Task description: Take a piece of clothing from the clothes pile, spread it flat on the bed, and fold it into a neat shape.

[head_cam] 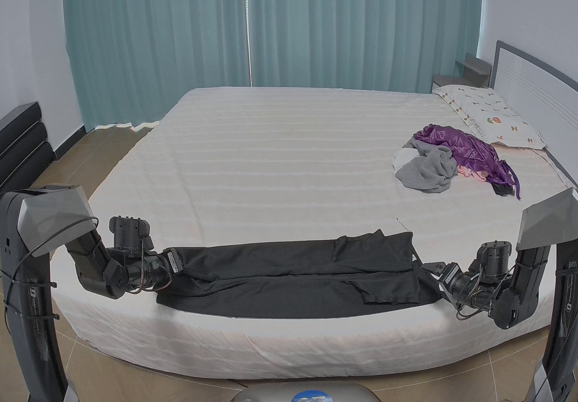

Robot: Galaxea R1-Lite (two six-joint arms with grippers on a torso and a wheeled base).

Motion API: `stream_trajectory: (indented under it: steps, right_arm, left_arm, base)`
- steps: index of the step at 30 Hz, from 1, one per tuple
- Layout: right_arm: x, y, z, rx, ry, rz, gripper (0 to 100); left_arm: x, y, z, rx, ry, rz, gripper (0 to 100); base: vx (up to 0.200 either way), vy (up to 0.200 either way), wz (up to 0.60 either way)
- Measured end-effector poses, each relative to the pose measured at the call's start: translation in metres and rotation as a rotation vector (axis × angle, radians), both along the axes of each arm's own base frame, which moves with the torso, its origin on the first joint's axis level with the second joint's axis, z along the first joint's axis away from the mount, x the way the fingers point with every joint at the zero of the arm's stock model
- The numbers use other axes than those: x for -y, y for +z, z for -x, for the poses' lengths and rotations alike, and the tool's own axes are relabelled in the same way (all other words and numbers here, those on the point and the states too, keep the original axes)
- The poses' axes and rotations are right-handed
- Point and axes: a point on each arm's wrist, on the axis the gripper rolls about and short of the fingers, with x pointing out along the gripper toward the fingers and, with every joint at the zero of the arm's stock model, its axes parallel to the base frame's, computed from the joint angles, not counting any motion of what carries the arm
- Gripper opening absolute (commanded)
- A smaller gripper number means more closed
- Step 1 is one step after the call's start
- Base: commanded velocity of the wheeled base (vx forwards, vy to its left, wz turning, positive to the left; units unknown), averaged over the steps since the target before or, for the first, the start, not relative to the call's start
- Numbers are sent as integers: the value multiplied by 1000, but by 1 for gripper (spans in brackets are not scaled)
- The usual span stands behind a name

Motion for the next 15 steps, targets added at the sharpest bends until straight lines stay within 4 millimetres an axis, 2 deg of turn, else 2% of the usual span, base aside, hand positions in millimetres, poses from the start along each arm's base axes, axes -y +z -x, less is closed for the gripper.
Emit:
stream_trajectory:
  steps: [6, 15]
  right_arm:
    - [0, 0, 0, 0, 1, 0, 100]
    - [0, 0, 0, 0, 1, 0, 100]
  left_arm:
    - [4, 6, 1, 8, 6, 19, 0]
    - [17, 30, 5, 51, 36, 32, 0]
  base:
    - [0, -200, 0]
    - [0, -200, 0]
